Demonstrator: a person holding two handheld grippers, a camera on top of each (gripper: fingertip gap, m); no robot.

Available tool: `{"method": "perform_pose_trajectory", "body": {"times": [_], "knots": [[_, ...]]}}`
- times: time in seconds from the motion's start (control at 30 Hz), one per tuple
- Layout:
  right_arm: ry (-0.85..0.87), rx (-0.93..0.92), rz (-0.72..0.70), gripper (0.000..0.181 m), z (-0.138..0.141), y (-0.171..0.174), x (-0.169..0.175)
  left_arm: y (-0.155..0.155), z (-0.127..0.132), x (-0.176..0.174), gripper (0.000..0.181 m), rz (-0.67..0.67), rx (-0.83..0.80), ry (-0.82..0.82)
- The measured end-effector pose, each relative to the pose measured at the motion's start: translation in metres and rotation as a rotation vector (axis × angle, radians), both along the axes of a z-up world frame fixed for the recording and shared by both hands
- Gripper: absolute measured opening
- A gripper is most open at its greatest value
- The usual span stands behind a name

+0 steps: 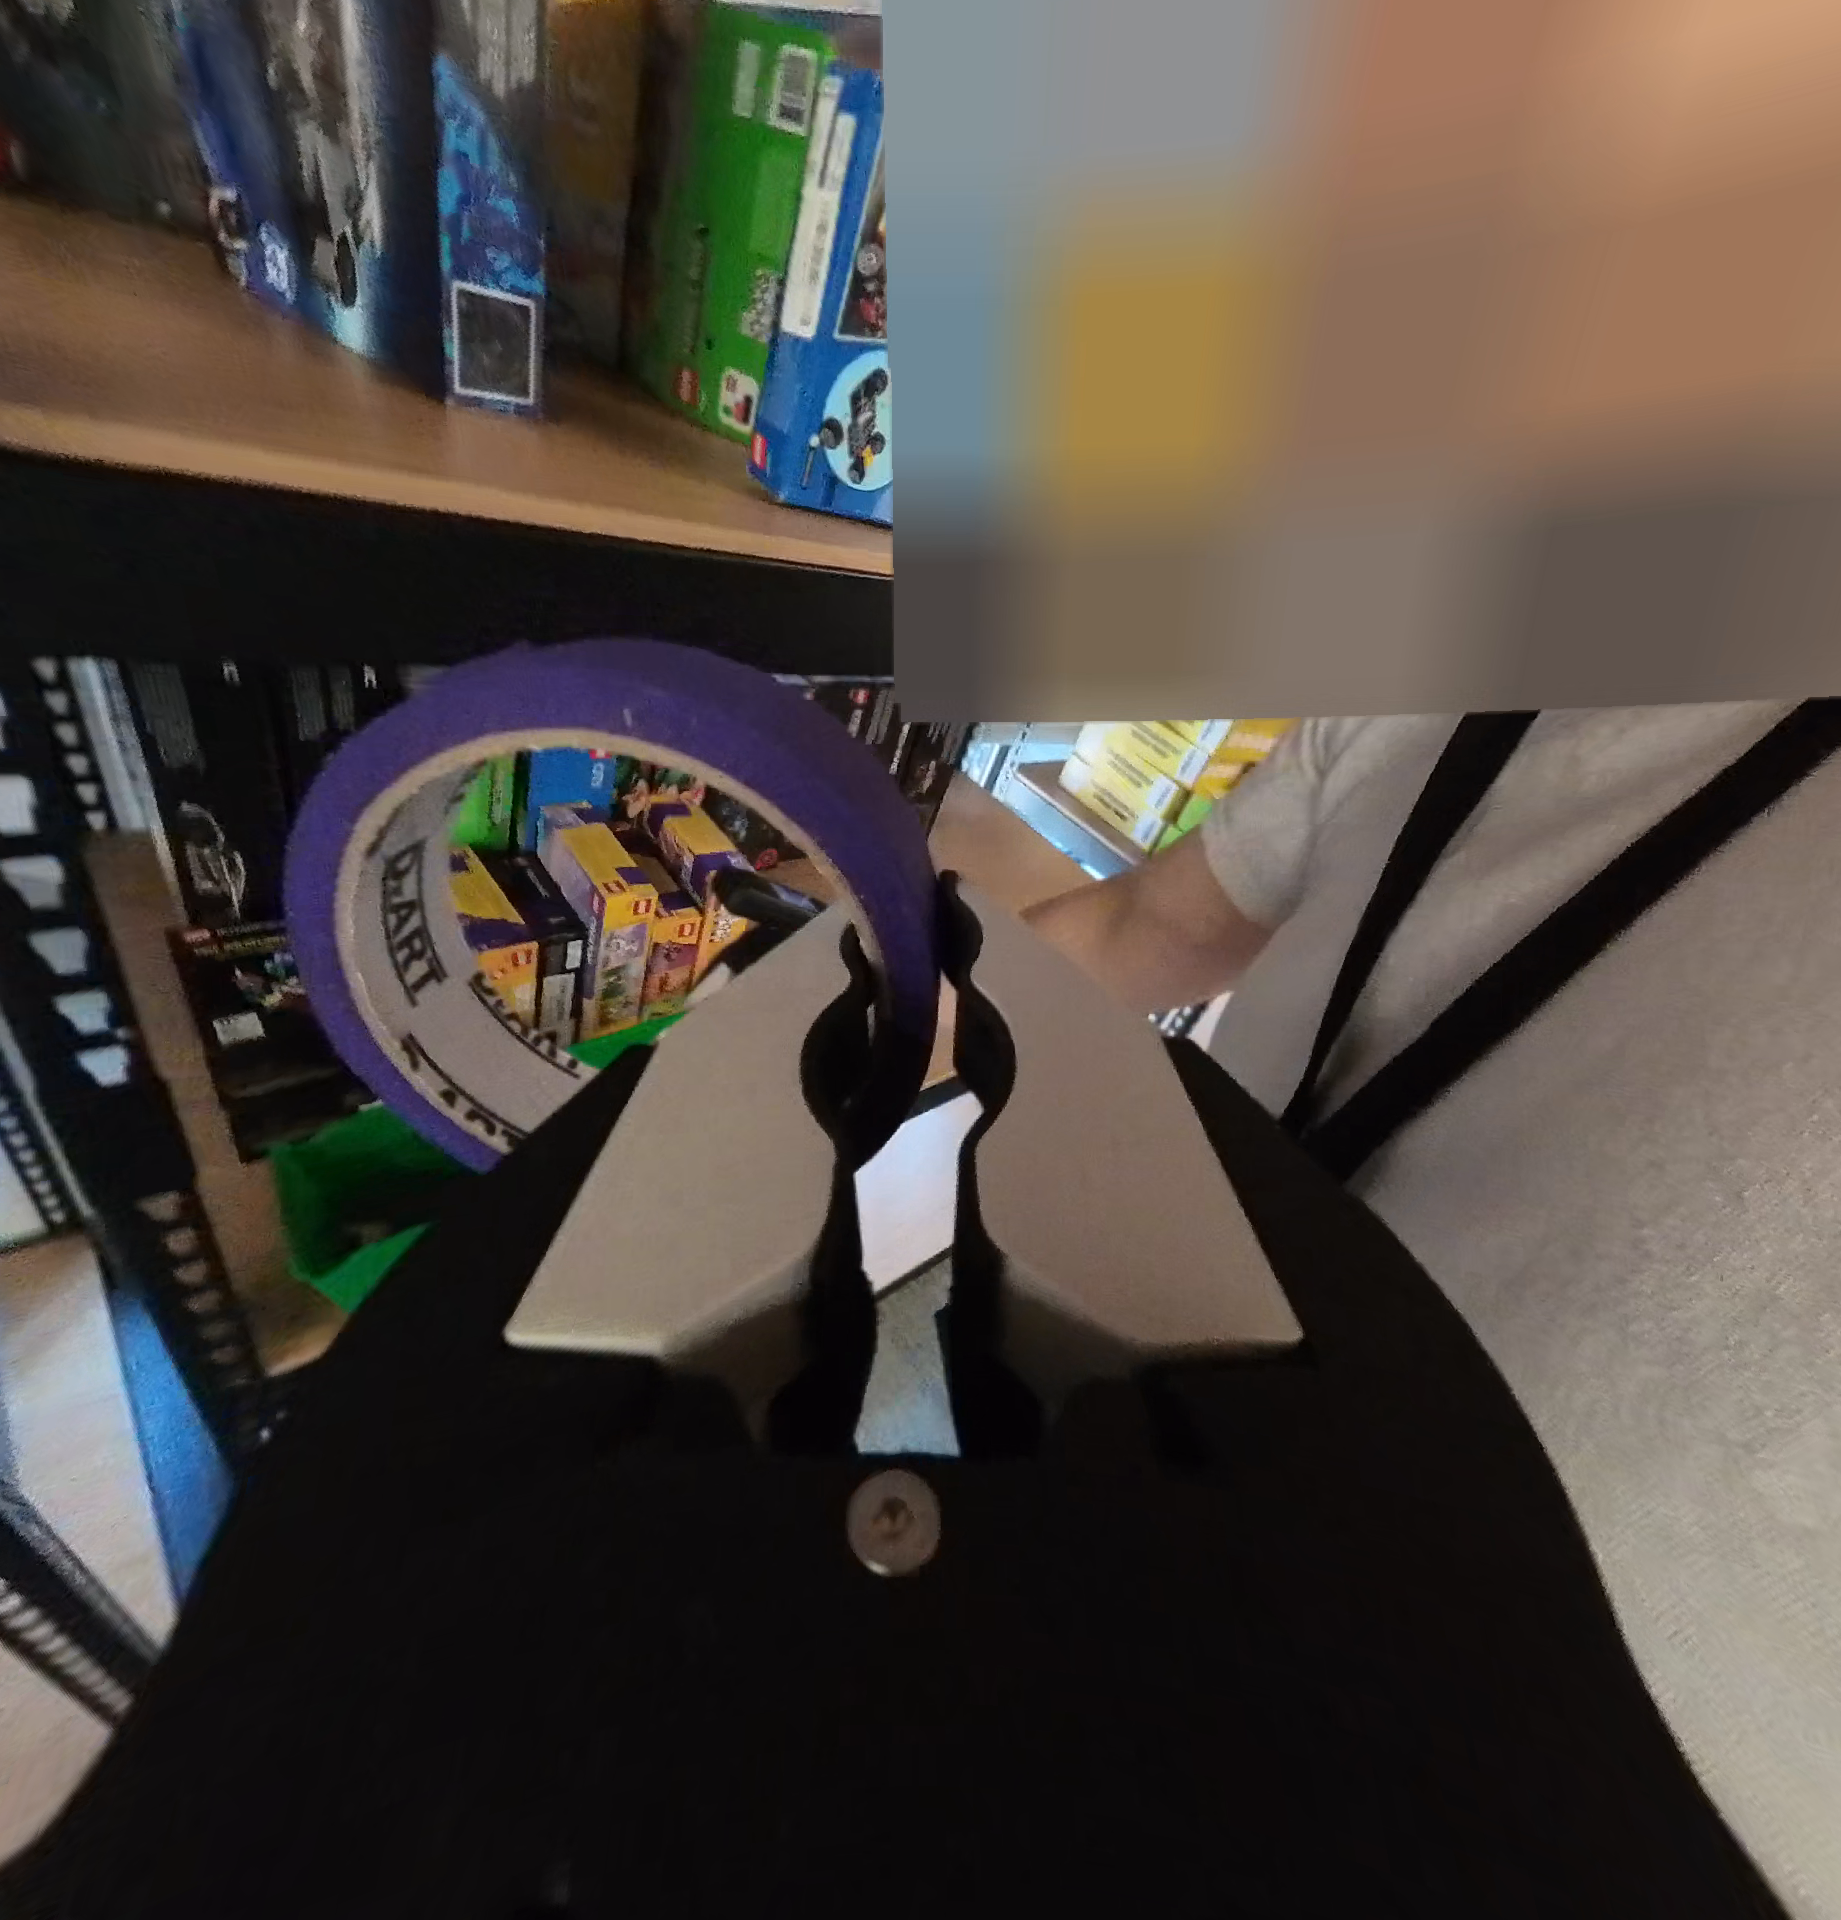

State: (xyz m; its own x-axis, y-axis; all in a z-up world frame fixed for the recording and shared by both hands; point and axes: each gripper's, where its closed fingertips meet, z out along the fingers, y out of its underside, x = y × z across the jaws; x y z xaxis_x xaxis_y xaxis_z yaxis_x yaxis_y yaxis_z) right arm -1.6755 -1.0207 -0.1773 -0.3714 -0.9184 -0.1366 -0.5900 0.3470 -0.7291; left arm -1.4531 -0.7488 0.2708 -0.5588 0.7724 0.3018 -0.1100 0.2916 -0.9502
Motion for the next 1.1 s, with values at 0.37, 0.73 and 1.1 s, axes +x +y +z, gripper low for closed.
{"method": "perform_pose_trajectory", "body": {"times": [0.37, 0.73, 1.1], "knots": [[-0.017, -0.214, -0.134, 0.036, 0.040, -0.025, -0.028, 0.041, 0.011, -0.037, 0.007, 0.262, -0.012, -0.006], [0.286, -0.081, 0.180, 0.004, -0.030, 0.047, 0.042, 0.070, 0.025, -0.035, 0.007, 0.375, -0.033, -0.062], [0.298, -0.093, 0.086, 0.003, -0.031, 0.006, 0.062, 0.089, 0.025, -0.042, 0.007, 0.397, -0.011, -0.064]]}}
